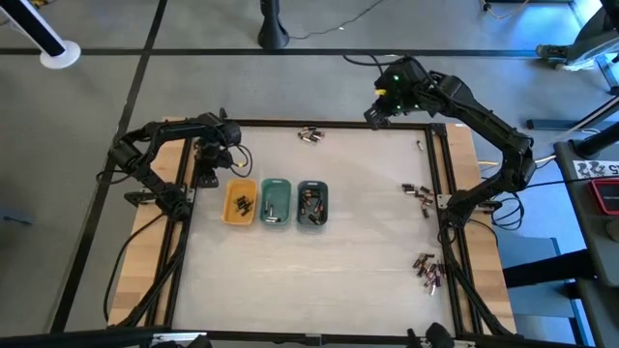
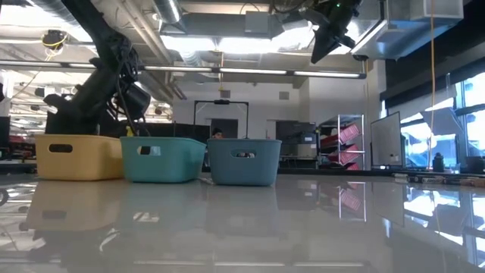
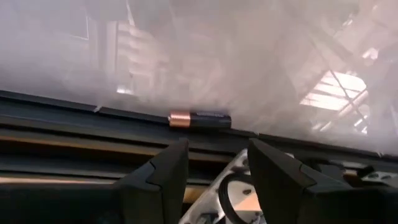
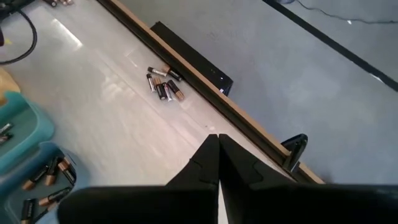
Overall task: Sort batteries
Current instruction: Put the small black battery into the yellow bin
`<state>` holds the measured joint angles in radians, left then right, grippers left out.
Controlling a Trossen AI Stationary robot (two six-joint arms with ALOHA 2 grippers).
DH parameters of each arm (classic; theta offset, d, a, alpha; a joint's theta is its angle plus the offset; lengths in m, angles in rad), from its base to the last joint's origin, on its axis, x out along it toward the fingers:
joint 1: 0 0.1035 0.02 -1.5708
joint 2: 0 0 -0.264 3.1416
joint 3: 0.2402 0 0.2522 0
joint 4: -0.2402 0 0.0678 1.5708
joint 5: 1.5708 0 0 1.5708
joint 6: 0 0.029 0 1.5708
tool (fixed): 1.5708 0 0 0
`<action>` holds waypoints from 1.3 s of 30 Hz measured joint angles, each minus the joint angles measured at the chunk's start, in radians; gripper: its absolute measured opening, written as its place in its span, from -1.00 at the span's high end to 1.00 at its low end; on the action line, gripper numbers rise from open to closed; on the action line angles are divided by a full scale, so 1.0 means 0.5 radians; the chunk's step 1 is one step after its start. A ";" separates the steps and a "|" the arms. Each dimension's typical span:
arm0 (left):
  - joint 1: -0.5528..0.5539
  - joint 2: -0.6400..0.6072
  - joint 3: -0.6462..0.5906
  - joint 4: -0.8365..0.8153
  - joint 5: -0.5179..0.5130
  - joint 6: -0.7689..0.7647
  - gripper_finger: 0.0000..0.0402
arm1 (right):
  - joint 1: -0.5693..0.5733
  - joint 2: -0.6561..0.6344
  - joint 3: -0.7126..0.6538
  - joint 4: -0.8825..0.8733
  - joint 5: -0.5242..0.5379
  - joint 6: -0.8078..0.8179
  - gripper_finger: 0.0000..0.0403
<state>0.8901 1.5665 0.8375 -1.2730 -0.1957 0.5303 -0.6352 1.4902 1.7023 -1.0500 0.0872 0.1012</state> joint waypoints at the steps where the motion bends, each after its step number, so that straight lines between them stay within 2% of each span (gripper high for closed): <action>1: 0.000 0.000 0.000 0.007 0.002 -0.006 0.22 | 0.000 0.000 0.000 0.001 0.000 -0.012 0.99; 13: 0.000 -0.001 -0.001 0.011 0.011 0.001 0.22 | 0.000 0.000 0.000 0.011 -0.001 -0.060 0.99; 31: -0.092 -0.010 -0.001 0.445 0.040 0.048 0.22 | 0.000 0.000 0.000 0.011 -0.001 -0.057 0.99; 39: -0.089 -0.010 -0.019 0.439 0.040 -0.013 0.21 | 0.000 0.000 0.000 0.011 -0.001 -0.061 0.99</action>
<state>0.8455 1.5616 0.8281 -1.0535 -0.1757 0.5240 -0.6353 1.4902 1.7023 -1.0447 0.0868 0.0706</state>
